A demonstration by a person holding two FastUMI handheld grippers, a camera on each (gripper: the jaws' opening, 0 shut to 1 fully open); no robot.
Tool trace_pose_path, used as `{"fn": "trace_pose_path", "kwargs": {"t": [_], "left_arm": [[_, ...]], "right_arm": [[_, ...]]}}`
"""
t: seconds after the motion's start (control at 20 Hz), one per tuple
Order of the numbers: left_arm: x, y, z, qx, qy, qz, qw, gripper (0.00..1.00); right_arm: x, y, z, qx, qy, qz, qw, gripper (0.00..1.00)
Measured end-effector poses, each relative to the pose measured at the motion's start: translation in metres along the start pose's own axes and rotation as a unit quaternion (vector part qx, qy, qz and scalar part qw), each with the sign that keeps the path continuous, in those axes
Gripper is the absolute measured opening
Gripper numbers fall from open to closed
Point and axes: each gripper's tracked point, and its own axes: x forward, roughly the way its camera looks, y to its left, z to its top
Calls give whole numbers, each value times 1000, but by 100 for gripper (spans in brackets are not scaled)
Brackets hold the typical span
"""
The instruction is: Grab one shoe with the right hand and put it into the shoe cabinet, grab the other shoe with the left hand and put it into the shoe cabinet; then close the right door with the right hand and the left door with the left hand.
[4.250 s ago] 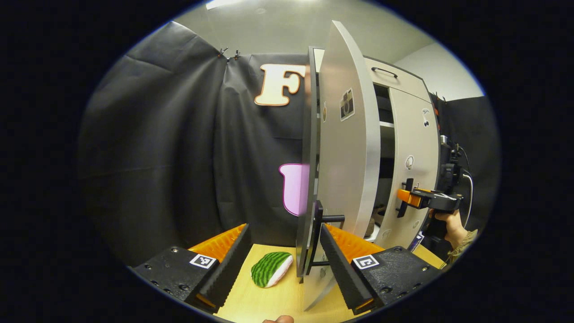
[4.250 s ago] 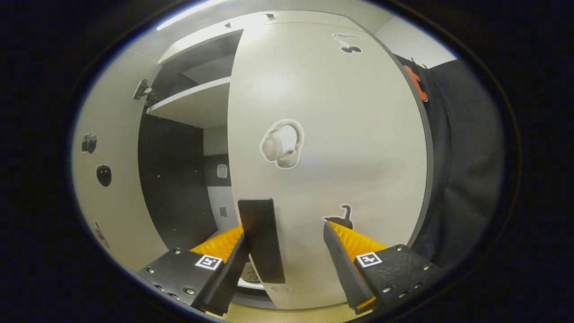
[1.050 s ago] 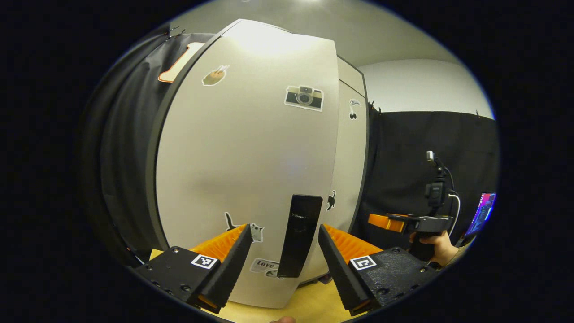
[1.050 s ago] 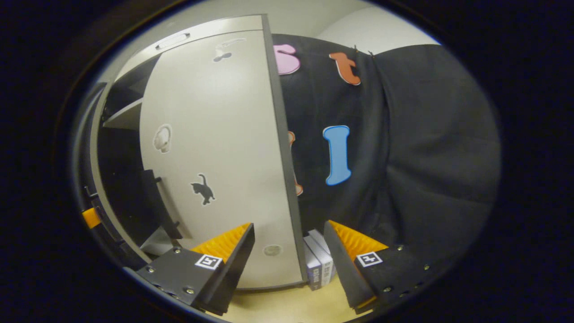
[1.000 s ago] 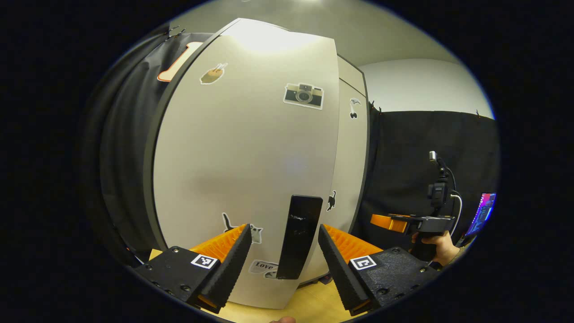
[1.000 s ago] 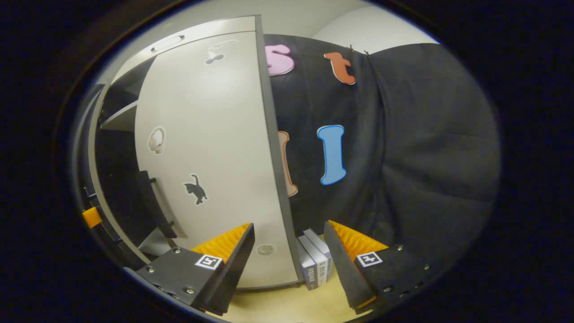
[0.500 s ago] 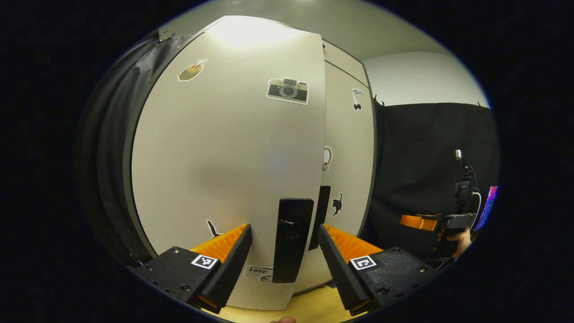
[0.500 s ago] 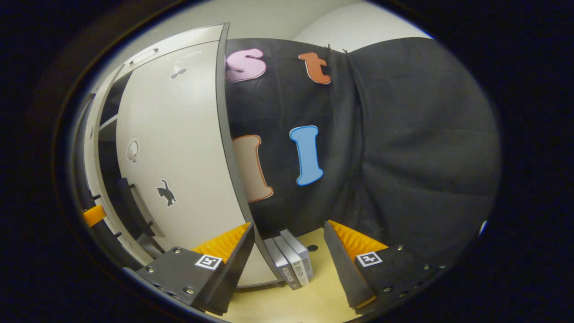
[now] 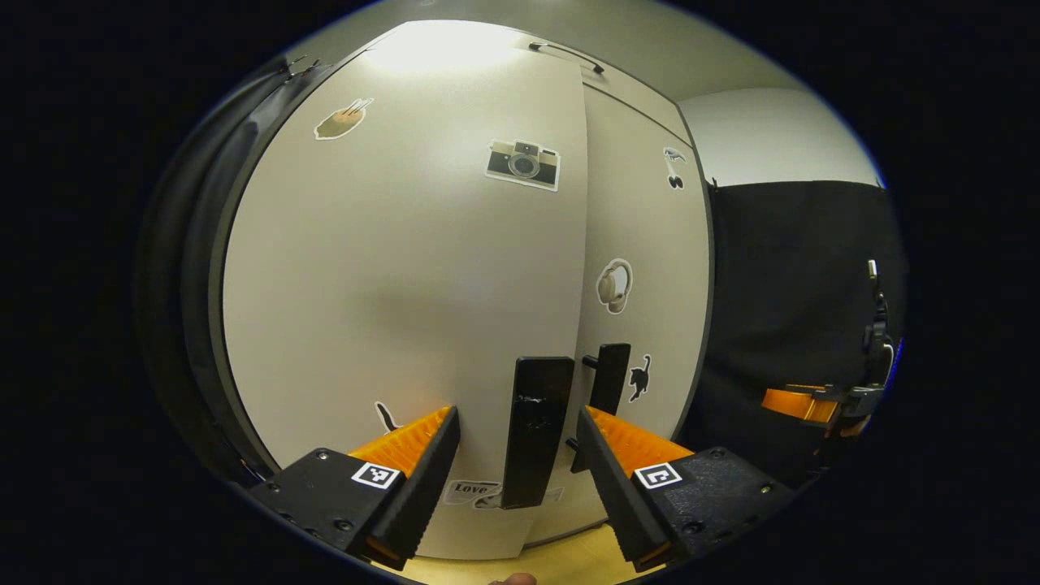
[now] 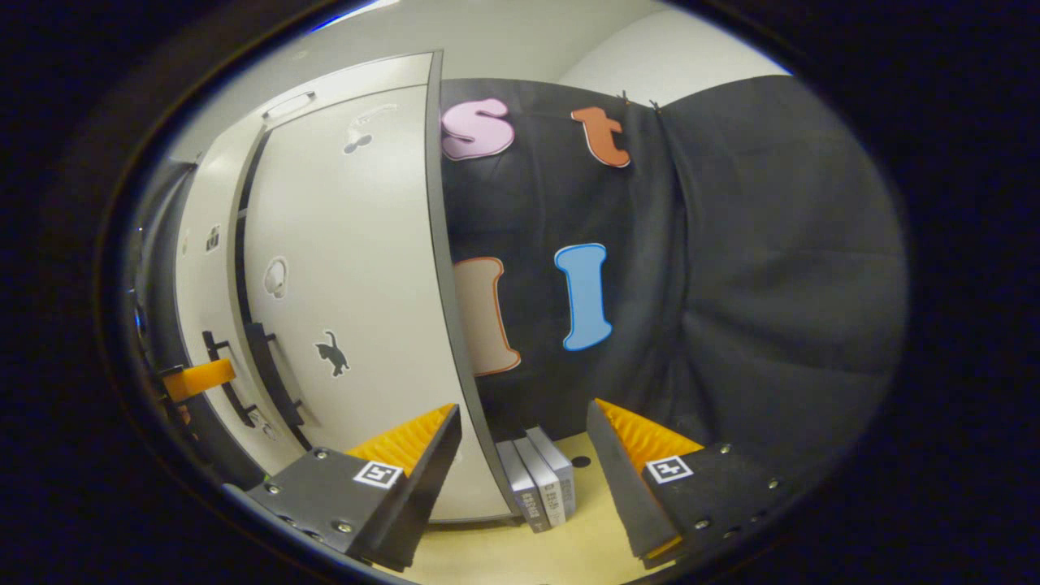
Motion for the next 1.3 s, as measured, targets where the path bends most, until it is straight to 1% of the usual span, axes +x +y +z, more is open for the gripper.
{"fn": "trace_pose_path", "kwargs": {"t": [0.1, 0.15, 0.2, 0.25, 0.3, 0.35, 0.4, 0.45, 0.5, 0.55, 0.85, 0.95, 1.1, 1.15, 1.2, 1.3], "left_arm": [[6, 0, 1, -5, -4, 4, 1000, 89], [8, 0, 1, -5, -3, 5, 1000, 89], [10, 1, 1, -3, -3, 8, 1000, 89], [11, 1, 1, -2, -2, 10, 1000, 89], [12, 2, 1, -1, -2, 11, 1000, 89], [14, 2, 1, -2, -2, 13, 1000, 89], [15, 3, 1, -2, -2, 15, 1000, 89], [17, 4, 1, -1, -1, 17, 1000, 89], [17, 5, 1, -1, -2, 19, 1000, 87], [17, 5, 1, -2, -1, 21, 1000, 88], [17, 6, 0, 6, -3, 29, 1000, 88], [19, 7, 0, 14, -2, 32, 999, 88], [19, 7, -1, 11, -3, 35, 999, 88], [18, 6, -1, 9, -4, 34, 999, 88], [18, 8, 0, 7, -5, 38, 999, 88], [9, 12, 3, 3, -8, 50, 999, 89]], "right_arm": [[-1, 0, 2, -4, -3, 3, 1000, 93], [-2, 0, 1, -5, -3, 5, 1000, 96], [-1, -1, 1, -5, -2, 5, 1000, 96], [-1, -2, 1, -5, -2, 4, 1000, 93], [-1, -2, 1, -7, -2, 4, 1000, 93], [-1, -3, 1, -7, -2, 2, 1000, 96], [-1, -3, 1, -8, -1, 1, 1000, 93], [-1, -4, 0, -8, 0, -2, 1000, 93], [-1, -4, 0, -8, -1, -3, 1000, 93], [-1, -5, 0, -7, -1, -5, 1000, 93], [-2, -4, 1, -6, -2, -5, 1000, 93], [-2, -6, 4, -8, 0, 1, 1000, 93], [-2, -4, 6, -9, 1, 11, 1000, 93], [-2, -2, 6, -10, 0, 16, 1000, 96], [-4, 0, 8, -11, 0, 21, 1000, 93], [-9, 6, 13, -18, -2, 32, 999, 93]]}}
